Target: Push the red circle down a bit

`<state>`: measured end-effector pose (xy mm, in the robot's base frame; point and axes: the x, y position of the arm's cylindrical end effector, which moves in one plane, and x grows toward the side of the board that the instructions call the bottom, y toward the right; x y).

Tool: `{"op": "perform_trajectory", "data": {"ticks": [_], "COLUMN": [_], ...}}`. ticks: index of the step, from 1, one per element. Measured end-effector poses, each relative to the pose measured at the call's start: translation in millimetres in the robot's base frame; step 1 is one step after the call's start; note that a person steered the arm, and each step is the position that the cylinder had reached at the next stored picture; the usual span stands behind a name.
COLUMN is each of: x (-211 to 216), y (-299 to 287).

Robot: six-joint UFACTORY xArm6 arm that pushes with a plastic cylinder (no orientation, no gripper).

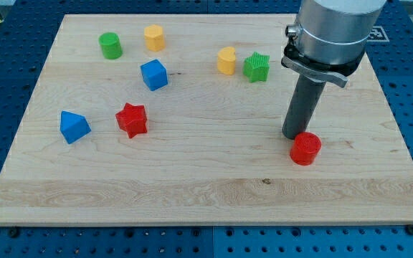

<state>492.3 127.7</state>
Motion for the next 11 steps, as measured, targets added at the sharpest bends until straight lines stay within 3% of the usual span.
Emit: {"op": "perform_trajectory", "data": {"ticks": [3, 6, 7, 9, 11], "x": [-21, -106, -104, 8, 41], "y": [-1, -3, -3, -5, -5]}}
